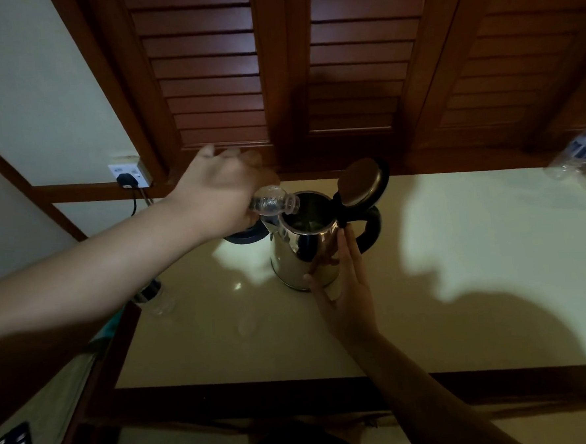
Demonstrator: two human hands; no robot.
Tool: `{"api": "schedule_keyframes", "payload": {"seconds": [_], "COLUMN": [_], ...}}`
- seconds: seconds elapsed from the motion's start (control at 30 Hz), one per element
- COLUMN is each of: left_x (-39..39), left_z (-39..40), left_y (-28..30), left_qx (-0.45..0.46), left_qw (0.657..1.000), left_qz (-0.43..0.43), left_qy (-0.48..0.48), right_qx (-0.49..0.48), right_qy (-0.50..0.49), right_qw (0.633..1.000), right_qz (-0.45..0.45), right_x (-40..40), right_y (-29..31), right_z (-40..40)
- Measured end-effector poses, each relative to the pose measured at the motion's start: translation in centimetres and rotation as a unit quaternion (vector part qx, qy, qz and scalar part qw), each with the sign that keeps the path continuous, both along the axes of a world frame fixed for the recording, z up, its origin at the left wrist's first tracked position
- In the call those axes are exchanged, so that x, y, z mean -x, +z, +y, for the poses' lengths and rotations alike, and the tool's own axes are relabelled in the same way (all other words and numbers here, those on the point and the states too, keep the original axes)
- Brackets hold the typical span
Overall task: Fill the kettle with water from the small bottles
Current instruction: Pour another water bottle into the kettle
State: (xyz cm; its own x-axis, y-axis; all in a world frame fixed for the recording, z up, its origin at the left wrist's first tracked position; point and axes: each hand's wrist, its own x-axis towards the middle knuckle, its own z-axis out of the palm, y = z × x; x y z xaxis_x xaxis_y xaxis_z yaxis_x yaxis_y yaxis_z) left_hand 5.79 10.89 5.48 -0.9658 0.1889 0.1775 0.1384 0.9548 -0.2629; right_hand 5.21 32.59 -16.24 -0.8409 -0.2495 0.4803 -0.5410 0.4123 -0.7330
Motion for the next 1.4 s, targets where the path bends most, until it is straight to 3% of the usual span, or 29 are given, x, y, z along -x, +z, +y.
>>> {"api": "schedule_keyframes", "payload": {"seconds": [0.3,0.43,0.53,0.63,0.77,0.87,0.9,0.97,1.07,1.13,1.3,1.4], "left_x": [1.4,1.3,1.3,1.4,1.1,1.3,1.3,1.2,-0.2,-2.2,-7.1,-8.7], "left_z": [2.0,2.4,2.1,1.8,1.6,1.2,1.1,0.4,0.0,1.0,3.1,4.8], "left_y": [-0.3,-0.4,-0.5,-0.6,-0.2,-0.4,-0.1,-0.1,-0.6,-1.6,-7.3,-10.5], "left_qx": [0.076,0.106,0.094,0.101,0.074,0.072,0.026,-0.158,-0.424,-0.540,-0.676,-0.671], "left_qw": [0.996,0.994,0.990,0.992,0.991,0.996,0.998,0.986,0.905,0.841,0.731,0.730], "left_qz": [0.045,0.008,0.077,0.030,0.081,-0.023,-0.046,-0.044,-0.024,-0.011,-0.092,-0.129], "left_qy": [-0.010,-0.034,-0.067,-0.063,-0.076,-0.051,-0.042,-0.033,-0.032,-0.027,-0.038,0.017], "right_qx": [-0.003,0.000,-0.003,-0.002,0.005,0.006,0.005,0.005,0.014,0.032,0.043,0.045], "right_qy": [-0.003,-0.003,-0.006,-0.004,-0.001,-0.003,-0.001,0.005,-0.004,-0.011,0.083,0.137], "right_qw": [1.000,1.000,1.000,1.000,1.000,1.000,1.000,1.000,1.000,0.999,0.995,0.989], "right_qz": [0.005,0.012,0.013,0.013,0.007,0.013,0.013,0.003,-0.012,-0.003,0.037,0.012], "right_x": [0.0,-0.1,-0.1,0.0,-0.1,-0.1,-0.1,-0.1,-0.6,-1.2,-3.2,-3.8], "right_y": [0.0,0.0,0.1,0.0,0.0,0.0,0.0,0.2,0.9,1.8,3.2,3.2], "right_z": [0.1,0.1,0.1,0.2,0.2,0.1,0.2,0.3,0.4,0.5,1.2,1.7]}}
